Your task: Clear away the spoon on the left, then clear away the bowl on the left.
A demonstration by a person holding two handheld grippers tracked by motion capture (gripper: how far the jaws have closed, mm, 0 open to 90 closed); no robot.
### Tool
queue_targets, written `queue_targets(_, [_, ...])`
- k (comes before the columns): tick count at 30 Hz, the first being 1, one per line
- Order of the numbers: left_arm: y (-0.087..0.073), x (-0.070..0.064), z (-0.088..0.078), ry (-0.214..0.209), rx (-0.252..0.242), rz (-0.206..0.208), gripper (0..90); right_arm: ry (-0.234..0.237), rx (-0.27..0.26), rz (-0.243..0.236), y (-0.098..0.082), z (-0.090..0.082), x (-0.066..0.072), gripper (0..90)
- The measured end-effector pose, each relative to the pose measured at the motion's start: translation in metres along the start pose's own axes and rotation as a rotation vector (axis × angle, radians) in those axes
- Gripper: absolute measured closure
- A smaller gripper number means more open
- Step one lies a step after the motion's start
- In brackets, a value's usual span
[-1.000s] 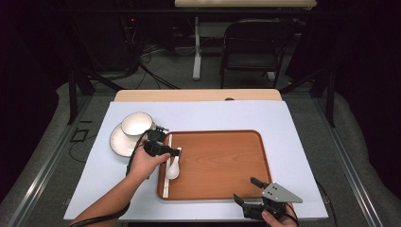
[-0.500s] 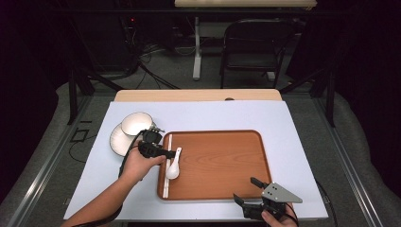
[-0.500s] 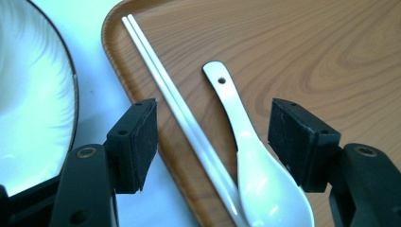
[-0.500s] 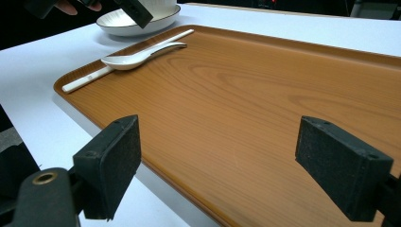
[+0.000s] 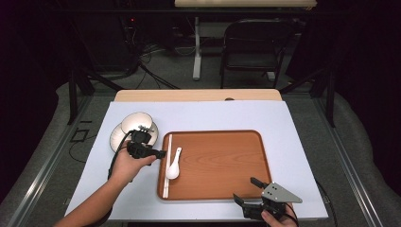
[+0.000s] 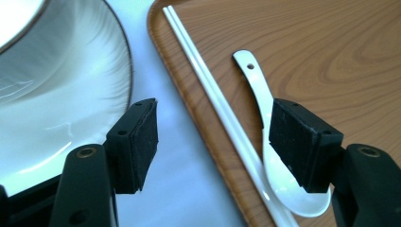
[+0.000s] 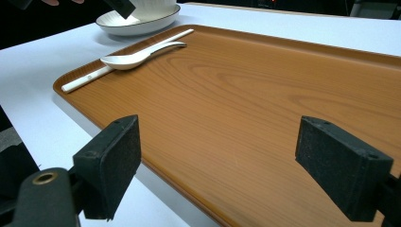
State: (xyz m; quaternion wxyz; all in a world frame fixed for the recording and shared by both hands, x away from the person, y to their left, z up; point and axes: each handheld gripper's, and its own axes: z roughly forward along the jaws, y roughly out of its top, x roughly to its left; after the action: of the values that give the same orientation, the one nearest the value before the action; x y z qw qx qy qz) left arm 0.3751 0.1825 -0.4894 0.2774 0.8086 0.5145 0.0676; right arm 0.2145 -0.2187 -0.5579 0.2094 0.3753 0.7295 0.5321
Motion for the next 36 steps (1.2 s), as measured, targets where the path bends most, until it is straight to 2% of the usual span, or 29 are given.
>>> queue_targets(8, [-0.001,0.010,-0.017,0.022,-0.021,-0.024,33.7,-0.001,0.001,0.002,0.000,0.000,0.000,14.4])
queue_targets(25, [0.010,0.030,-0.050,0.078,-0.079,-0.076,33.6,-0.005,0.003,0.005,-0.001,0.001,-0.001,14.4])
queue_targets(33, [0.020,0.047,-0.059,0.125,-0.099,-0.125,32.5,-0.006,0.005,0.010,-0.001,0.001,-0.001,14.4])
queue_targets(34, [0.022,0.054,-0.060,0.143,-0.103,-0.145,32.4,-0.007,0.003,0.008,-0.001,0.000,-0.001,14.4])
queue_targets(36, [0.023,0.060,-0.059,0.149,-0.101,-0.167,32.3,-0.006,0.004,0.008,-0.001,0.000,-0.001,14.4])
